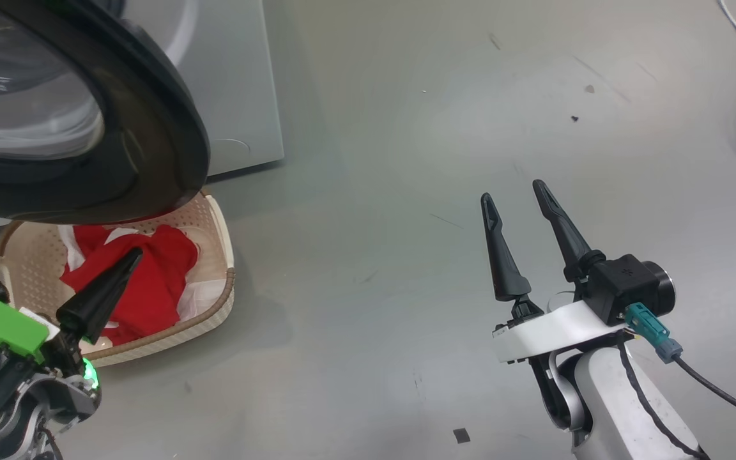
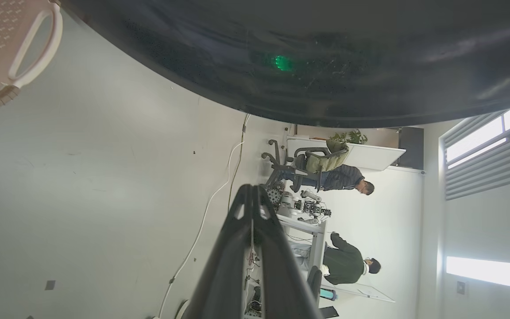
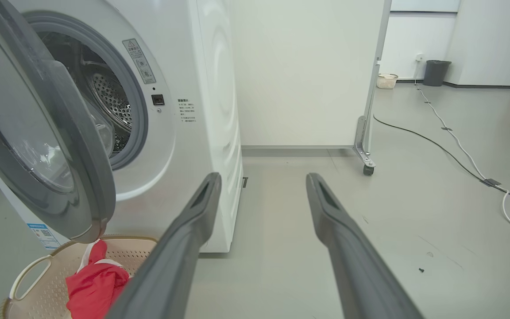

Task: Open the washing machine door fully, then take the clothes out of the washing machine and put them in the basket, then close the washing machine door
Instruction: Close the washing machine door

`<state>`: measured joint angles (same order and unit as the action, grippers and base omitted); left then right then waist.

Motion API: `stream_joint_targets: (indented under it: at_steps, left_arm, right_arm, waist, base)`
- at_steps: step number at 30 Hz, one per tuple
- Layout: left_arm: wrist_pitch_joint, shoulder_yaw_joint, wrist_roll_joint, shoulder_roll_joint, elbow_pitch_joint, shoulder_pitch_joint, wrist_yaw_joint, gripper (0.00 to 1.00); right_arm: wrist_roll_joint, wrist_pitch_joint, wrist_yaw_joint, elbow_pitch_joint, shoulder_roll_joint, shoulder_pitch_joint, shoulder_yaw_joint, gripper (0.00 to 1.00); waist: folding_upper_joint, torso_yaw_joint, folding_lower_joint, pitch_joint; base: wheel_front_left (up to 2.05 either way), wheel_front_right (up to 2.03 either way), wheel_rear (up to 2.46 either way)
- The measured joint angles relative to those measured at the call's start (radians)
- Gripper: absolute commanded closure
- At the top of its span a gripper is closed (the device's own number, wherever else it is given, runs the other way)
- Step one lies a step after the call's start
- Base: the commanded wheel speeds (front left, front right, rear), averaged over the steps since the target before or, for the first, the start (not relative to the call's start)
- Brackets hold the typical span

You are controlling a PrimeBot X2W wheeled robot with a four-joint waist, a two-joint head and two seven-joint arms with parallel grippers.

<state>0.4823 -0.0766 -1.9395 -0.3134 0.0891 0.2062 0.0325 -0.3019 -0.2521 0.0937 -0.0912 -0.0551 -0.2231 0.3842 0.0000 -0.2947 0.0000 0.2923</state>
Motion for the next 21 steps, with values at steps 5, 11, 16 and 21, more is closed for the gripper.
stream_joint_targets:
  at_steps: [5, 11, 16, 21]
  left_arm:
    - [-0.037, -0.037, 0.178, -0.061, 0.000, -0.024, -0.077, 1.00]
    - [-0.138, -0.065, 0.411, -0.115, 0.005, -0.041, -0.145, 1.00]
    - [-0.272, -0.086, 0.619, -0.140, 0.007, -0.054, -0.149, 1.00]
    - [-0.406, -0.085, 0.772, -0.143, 0.000, -0.078, -0.149, 1.00]
  right_arm:
    - [0.005, 0.000, -0.006, -0.011, -0.005, 0.000, -0.018, 0.00]
    - [0.010, 0.000, -0.022, -0.021, -0.007, 0.001, -0.028, 0.00]
    - [0.014, 0.000, -0.031, -0.030, -0.008, 0.005, -0.035, 0.00]
    - [0.016, 0.000, -0.041, -0.035, -0.008, 0.008, -0.038, 0.00]
  waist:
    - [0.0000, 0.052, 0.0000, -0.022]
    - [0.0000, 0.115, 0.0000, -0.052]
    - [0.0000, 0.172, 0.0000, -0.083]
    - [0.0000, 0.211, 0.0000, -0.107]
  base:
    - [0.00, 0.00, 0.00]
    - [0.00, 0.00, 0.00]
    - [0.00, 0.00, 0.00]
    - [0.00, 0.00, 0.00]
